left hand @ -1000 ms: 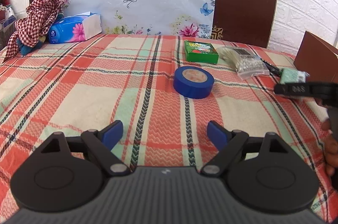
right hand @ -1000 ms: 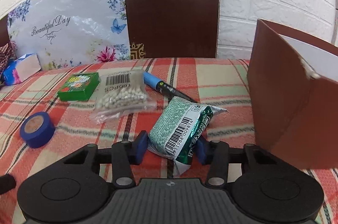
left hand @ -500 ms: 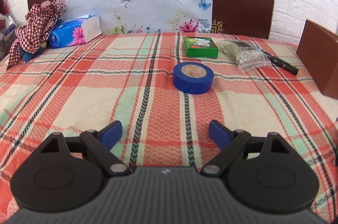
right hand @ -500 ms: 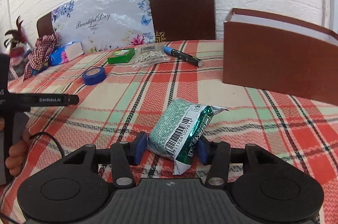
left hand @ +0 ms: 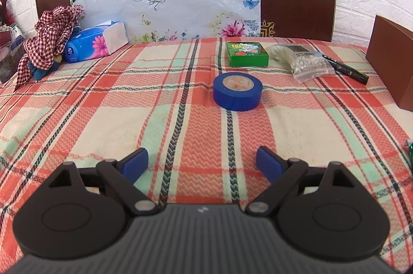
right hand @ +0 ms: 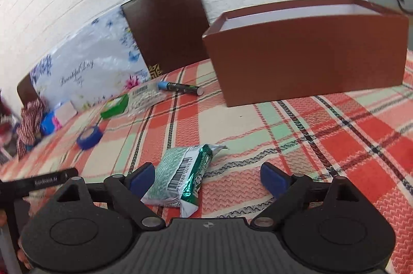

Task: Organize objects
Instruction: 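Return the left gripper to the green-wrapped snack packet, then grasp the green-wrapped snack packet with the left gripper, then carry the snack packet into the brown box and release it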

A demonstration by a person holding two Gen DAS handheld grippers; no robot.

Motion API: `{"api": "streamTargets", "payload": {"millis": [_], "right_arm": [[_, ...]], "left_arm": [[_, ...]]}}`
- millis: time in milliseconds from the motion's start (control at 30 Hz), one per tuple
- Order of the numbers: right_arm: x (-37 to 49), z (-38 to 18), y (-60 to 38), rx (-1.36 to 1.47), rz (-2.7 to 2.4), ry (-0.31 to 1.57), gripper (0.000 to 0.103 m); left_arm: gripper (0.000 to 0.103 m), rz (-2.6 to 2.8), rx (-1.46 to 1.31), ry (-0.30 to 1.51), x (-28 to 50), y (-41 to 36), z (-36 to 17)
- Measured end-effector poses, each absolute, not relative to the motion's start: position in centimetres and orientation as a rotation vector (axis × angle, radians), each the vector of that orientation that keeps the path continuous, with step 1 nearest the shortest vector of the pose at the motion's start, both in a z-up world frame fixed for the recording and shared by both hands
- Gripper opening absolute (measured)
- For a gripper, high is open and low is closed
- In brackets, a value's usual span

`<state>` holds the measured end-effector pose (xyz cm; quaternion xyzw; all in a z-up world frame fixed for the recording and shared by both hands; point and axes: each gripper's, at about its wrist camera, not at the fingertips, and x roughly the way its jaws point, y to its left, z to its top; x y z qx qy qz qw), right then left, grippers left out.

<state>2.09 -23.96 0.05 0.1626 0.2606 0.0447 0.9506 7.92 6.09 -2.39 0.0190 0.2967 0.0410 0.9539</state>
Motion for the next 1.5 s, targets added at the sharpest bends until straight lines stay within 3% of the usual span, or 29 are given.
{"api": "streamTargets", "payload": {"millis": [600,733,933,1033,1100,1133,1167,1267,1500], "right_arm": [[0.9,0.5,-23.8,0.247,0.154,0.570,0.091],[-0.1,0.5,-23.6,0.168,0.195,0.587,0.091],[0.8,0.8,-21.7,-0.003,0.204,0.614,0.089],[2.2,0.7,-20.8,-0.084,0.212,0.628,0.082],[3.0,0.4,-20.4,-0.102,0.234,0.630,0.069],[3.2,0.4,-20.2,-0.110,0.244,0.622,0.063],[3.3,0.5,-20.0,-0.118,0.263,0.617,0.051],[3.0,0.7,-20.4,-0.111,0.253,0.576,0.048],[2.9,4.7,-22.7,-0.132,0.122,0.271,0.049]], "left_arm": [[0.090,0.047,0.061,0.663,7.4,4.8,-1.6],[0.083,-0.180,-0.004,0.731,6.4,1.2,0.2],[0.085,-0.486,-0.066,0.769,6.8,-5.9,3.5],[0.088,-0.550,-0.039,0.838,8.1,-9.2,2.7],[0.076,-0.555,-0.011,0.864,8.6,-10.9,1.6],[0.054,-0.569,0.000,0.895,9.0,-11.4,0.8],[0.050,-0.561,0.015,0.900,9.0,-11.7,0.2],[0.046,-0.550,0.067,0.859,8.6,-12.4,1.0],[0.046,-0.605,0.118,0.639,10.0,-15.5,8.2]]}}
